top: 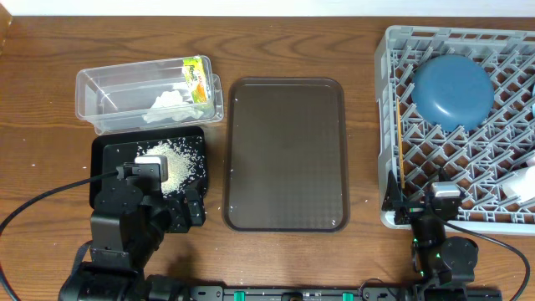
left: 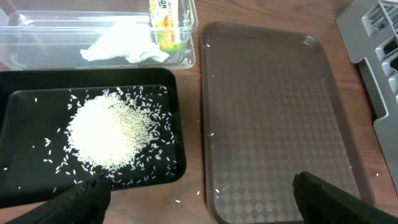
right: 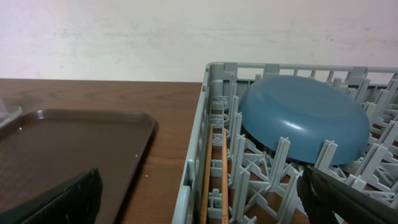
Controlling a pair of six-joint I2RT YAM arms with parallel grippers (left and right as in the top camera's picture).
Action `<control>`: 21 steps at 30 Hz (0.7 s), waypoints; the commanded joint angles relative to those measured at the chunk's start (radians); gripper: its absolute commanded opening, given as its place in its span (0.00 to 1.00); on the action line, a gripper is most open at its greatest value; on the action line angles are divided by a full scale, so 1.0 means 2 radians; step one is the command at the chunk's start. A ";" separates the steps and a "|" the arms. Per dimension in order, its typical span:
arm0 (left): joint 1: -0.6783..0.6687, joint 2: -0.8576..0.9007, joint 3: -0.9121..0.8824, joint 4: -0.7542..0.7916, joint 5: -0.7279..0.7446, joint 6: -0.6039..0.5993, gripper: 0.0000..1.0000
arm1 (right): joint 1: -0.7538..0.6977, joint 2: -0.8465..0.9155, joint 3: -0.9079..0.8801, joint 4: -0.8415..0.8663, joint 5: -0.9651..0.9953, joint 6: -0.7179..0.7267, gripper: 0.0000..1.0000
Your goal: Sort waste into correct bins and load items into the dishwasher rack
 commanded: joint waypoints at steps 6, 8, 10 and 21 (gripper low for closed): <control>0.000 -0.002 -0.001 0.002 -0.006 0.003 0.96 | 0.004 -0.003 -0.002 -0.001 0.009 -0.005 0.99; 0.000 -0.002 -0.001 0.002 -0.006 0.003 0.96 | 0.004 -0.003 -0.002 -0.001 0.009 -0.005 0.99; 0.000 -0.002 -0.001 0.002 -0.006 0.003 0.96 | 0.004 -0.004 -0.002 -0.001 0.009 -0.005 0.99; 0.000 -0.004 -0.001 -0.006 -0.009 0.003 0.97 | 0.004 -0.003 -0.002 -0.001 0.009 -0.005 0.99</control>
